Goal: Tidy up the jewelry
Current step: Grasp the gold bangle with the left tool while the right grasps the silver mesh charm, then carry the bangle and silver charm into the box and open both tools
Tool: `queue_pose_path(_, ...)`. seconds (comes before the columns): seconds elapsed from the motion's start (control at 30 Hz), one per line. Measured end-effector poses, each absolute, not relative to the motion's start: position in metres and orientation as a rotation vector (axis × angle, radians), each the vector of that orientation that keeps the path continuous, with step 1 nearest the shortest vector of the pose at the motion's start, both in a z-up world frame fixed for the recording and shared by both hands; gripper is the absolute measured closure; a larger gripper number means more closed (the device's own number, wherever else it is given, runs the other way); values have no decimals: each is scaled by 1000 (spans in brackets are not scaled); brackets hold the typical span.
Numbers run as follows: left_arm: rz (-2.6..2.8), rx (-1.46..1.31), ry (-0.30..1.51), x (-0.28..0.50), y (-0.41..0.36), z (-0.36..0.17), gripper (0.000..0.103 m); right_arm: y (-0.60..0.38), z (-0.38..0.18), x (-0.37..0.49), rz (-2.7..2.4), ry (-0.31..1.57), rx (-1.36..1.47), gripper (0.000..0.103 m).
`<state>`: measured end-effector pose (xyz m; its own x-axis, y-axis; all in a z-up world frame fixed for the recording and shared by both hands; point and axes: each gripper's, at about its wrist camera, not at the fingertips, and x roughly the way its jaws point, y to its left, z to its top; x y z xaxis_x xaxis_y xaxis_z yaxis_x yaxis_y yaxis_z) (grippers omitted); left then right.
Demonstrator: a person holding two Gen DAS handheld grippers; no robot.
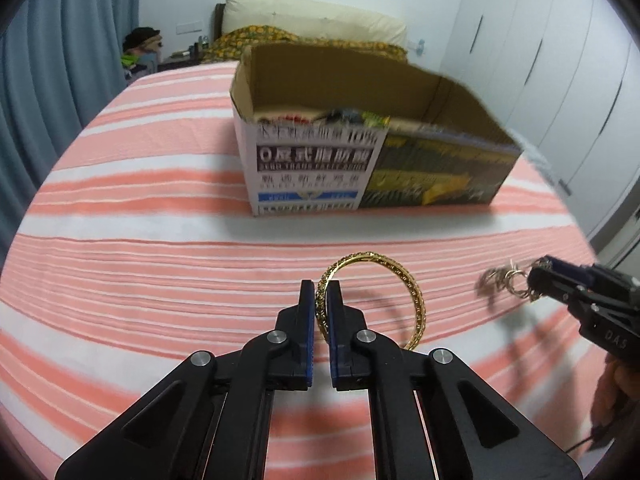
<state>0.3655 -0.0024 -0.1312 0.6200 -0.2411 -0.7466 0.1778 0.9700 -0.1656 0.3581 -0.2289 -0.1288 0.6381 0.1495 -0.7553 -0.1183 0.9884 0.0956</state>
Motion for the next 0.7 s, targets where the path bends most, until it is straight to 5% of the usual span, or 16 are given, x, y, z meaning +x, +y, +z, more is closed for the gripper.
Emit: queue_pose_path(0.7,-302,-93,747,388,10,-18,99,-241,-21,356,286,702,105,71)
